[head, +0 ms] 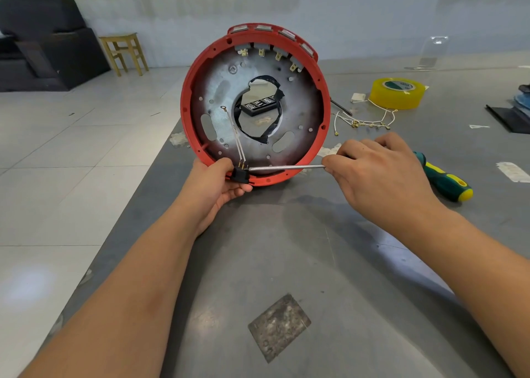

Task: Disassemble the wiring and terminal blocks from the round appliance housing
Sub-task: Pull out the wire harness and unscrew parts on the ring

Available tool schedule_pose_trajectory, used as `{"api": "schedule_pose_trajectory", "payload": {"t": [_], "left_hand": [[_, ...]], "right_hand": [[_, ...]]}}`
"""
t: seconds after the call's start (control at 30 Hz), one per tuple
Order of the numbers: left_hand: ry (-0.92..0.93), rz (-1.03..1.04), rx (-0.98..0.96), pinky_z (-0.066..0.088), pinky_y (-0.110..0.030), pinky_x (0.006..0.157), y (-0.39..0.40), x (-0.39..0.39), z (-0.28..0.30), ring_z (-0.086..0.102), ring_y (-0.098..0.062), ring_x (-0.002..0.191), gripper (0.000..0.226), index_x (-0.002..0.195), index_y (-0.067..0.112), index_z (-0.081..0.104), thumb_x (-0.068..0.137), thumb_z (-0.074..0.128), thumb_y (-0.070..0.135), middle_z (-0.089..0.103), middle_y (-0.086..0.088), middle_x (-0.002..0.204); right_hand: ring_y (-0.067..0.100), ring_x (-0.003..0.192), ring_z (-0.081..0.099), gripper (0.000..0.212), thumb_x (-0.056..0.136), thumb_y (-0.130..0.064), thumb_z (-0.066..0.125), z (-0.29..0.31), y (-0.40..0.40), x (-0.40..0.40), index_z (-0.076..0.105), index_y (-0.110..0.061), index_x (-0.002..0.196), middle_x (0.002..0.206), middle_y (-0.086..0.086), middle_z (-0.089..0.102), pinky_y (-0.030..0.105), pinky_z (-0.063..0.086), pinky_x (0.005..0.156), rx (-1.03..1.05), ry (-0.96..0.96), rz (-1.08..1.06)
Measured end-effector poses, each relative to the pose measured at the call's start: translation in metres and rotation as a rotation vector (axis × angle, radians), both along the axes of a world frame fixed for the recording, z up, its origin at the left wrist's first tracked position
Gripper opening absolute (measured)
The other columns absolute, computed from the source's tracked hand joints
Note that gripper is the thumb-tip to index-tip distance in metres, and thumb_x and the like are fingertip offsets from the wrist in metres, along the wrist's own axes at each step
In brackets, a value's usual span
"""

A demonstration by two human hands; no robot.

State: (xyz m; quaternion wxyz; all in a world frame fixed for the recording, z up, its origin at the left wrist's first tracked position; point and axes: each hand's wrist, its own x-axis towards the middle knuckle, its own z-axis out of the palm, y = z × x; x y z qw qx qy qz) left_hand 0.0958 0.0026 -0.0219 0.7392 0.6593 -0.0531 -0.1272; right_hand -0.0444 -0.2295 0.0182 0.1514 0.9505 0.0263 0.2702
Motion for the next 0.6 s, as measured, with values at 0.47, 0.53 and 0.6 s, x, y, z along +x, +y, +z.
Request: {"api": "schedule_pose_trajectory", "payload": {"t": [0.47,0.53,0.6], "left_hand": [[0.017,0.053,0.013,0.056,-0.028,0.051,-0.0018,-0.0020,0.0021,0.071,-0.026,0.056,0.025,0.122,0.006,0.048,0.100,0.040,-0.003,0.075,-0.010,0.068],[0.016,0.055,0.015,0.057,-0.028,0.051,-0.0017,-0.0024,0.0024,0.072,-0.026,0.056,0.023,0.117,0.005,0.050,0.099,0.040,-0.004,0.075,-0.009,0.068],[0.019,0.064,0.018,0.057,-0.028,0.051,-0.0019,-0.0027,0.0026,0.072,-0.026,0.055,0.020,0.111,0.005,0.052,0.098,0.040,-0.004,0.074,-0.009,0.067]], "right_hand": [[0.027,0.085,0.064,0.019,0.103,-0.027,0.051,-0.0075,0.0006,0.0023,0.069,-0.028,0.105,0.093,0.000,0.068,0.038,0.036,0.078,0.043,0.003,0.013],[0.027,0.084,0.064,0.019,0.103,-0.027,0.051,-0.0042,-0.0006,0.0032,0.070,-0.027,0.105,0.092,0.001,0.067,0.038,0.037,0.077,0.026,0.009,0.026],[0.027,0.085,0.064,0.022,0.104,-0.028,0.048,-0.0020,-0.0012,0.0038,0.069,-0.027,0.108,0.093,0.001,0.067,0.038,0.038,0.078,0.019,0.024,0.039]]}}
